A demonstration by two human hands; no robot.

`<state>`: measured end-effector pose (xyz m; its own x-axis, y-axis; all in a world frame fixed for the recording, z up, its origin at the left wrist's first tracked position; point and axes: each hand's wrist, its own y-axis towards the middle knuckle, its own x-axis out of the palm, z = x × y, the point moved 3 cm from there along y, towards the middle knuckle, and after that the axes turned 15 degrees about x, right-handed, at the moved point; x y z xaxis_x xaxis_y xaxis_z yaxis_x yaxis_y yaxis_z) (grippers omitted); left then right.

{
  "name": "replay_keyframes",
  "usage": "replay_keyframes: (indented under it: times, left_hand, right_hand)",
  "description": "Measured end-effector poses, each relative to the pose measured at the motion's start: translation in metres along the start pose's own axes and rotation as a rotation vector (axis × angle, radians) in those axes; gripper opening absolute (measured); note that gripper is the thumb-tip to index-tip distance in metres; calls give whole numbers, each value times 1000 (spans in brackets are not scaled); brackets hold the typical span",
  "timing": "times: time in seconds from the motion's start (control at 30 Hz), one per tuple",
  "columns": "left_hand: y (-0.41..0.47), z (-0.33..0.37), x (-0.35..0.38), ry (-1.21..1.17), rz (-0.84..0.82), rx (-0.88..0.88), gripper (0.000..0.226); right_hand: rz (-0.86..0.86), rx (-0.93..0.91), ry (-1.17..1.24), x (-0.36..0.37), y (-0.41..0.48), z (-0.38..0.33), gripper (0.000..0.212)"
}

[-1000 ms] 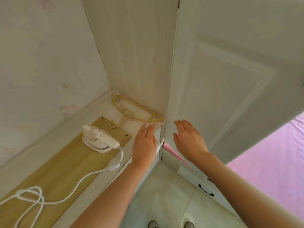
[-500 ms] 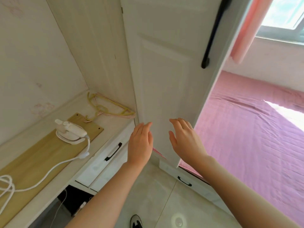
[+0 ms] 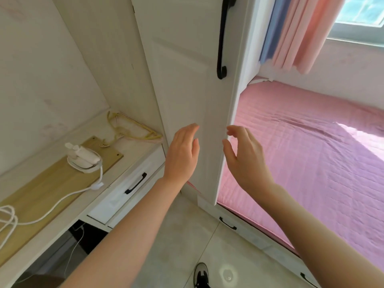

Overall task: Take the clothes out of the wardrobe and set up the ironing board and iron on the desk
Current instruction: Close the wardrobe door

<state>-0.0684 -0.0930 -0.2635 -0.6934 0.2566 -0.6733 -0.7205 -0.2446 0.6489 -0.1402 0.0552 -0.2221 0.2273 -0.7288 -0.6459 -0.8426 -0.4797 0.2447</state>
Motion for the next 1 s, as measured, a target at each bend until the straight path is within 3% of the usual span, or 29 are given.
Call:
replay_keyframes:
  times: [0.3, 0.47, 0.67, 0.83, 1.0]
  left_hand:
    - [57, -28, 26, 28, 26, 203, 57]
    - [72, -41, 51, 76, -48, 256, 66]
    - [80, -46, 73, 94, -41, 261, 68]
    - [95, -42, 92, 97, -20, 234, 65]
    - [112, -39, 114, 122, 21, 208, 65]
  right_hand:
    - [101, 110, 210, 2, 52, -6, 45]
    - [44, 184, 343, 12, 72, -1, 25]
    - [55, 149, 343, 16, 88, 10, 14]
    - [85, 153, 339, 10, 110, 25, 22]
    - [74, 167, 349, 3, 137, 42, 15]
